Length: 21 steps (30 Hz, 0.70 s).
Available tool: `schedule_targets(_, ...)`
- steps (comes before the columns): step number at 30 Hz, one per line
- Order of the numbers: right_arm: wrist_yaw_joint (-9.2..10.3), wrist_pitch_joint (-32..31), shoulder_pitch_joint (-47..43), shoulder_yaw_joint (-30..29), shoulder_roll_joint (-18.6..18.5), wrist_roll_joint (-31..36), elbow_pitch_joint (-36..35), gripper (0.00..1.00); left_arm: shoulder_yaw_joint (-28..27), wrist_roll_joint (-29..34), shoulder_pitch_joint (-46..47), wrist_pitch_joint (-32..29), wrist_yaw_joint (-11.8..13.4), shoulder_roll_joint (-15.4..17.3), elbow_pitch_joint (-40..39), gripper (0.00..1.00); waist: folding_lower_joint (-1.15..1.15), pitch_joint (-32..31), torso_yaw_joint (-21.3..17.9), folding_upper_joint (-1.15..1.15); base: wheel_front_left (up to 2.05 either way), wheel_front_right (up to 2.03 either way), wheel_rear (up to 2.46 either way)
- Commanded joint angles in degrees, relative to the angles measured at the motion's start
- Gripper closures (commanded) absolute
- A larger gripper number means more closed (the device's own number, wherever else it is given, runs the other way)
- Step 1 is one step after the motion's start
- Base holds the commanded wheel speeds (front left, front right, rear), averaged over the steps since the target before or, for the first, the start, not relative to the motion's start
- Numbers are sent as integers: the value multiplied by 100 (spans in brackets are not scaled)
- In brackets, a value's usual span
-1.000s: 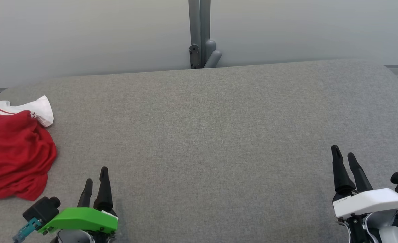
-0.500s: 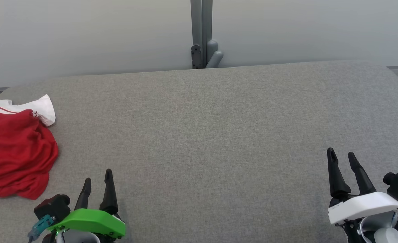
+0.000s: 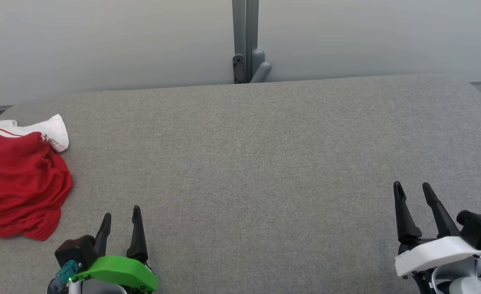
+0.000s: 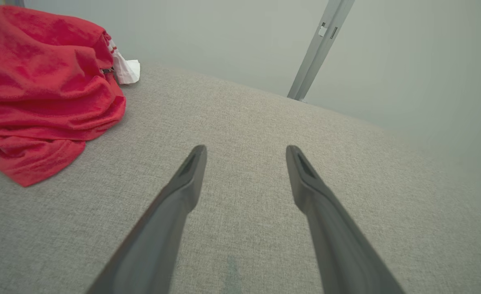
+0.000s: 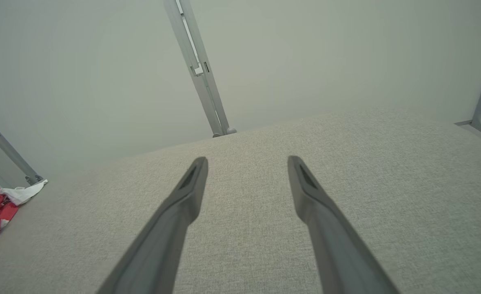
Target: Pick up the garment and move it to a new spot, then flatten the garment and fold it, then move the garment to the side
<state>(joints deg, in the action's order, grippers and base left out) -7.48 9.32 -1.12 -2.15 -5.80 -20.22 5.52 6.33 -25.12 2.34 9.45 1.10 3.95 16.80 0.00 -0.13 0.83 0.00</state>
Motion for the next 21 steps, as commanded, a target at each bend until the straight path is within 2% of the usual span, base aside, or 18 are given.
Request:
schedule_targets(1,-1,68,-50,8,-31,156,-69,0,24,138,-12,51,44,39,-57,0,0,-3,0,0,0,0,0)
schedule_targets(13,-1,226,-127,-36,-35,798,-147,0,91,745,-39,206,88,39,-13,0,0,-3,22,0,0,0,0)
schedule_targets(21,-2,323,-195,-115,-20,1141,-179,0,54,967,-56,304,-2,-7,84,0,0,-7,49,0,0,0,0)
